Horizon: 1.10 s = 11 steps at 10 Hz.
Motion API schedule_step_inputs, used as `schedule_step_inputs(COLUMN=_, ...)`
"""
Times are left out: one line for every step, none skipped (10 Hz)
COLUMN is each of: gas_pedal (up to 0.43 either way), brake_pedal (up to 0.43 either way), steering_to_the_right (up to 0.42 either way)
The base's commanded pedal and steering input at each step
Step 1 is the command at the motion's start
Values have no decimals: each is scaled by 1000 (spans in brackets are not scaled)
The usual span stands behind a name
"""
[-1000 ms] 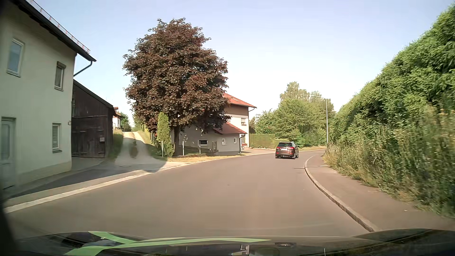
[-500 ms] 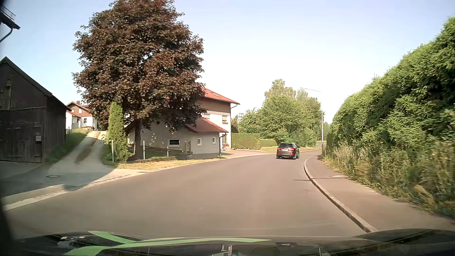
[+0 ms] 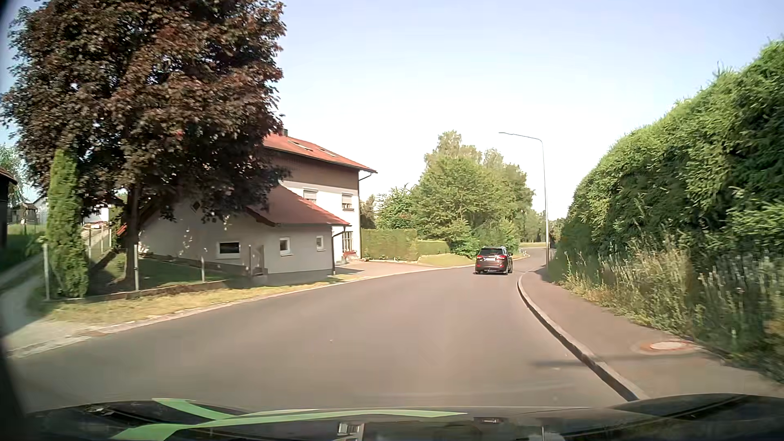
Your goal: Follow the waypoints while adhering to traffic rules and regulations
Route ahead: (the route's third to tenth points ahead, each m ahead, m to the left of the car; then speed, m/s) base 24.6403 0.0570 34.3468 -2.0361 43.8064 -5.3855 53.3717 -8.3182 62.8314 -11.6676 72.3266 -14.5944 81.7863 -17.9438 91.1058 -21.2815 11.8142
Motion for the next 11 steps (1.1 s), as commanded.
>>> schedule_step_inputs(gas_pedal=98, brake_pedal=0, steering_to_the_right=50)
schedule_step_inputs(gas_pedal=98, brake_pedal=0, steering_to_the_right=50)
schedule_step_inputs(gas_pedal=98, brake_pedal=0, steering_to_the_right=50)
schedule_step_inputs(gas_pedal=98, brake_pedal=0, steering_to_the_right=50)
schedule_step_inputs(gas_pedal=98, brake_pedal=0, steering_to_the_right=49)
schedule_step_inputs(gas_pedal=98, brake_pedal=0, steering_to_the_right=48)
schedule_step_inputs(gas_pedal=98, brake_pedal=0, steering_to_the_right=47)
schedule_step_inputs(gas_pedal=98, brake_pedal=0, steering_to_the_right=45)
schedule_step_inputs(gas_pedal=98, brake_pedal=0, steering_to_the_right=44)
schedule_step_inputs(gas_pedal=98, brake_pedal=0, steering_to_the_right=40)
schedule_step_inputs(gas_pedal=98, brake_pedal=0, steering_to_the_right=35)
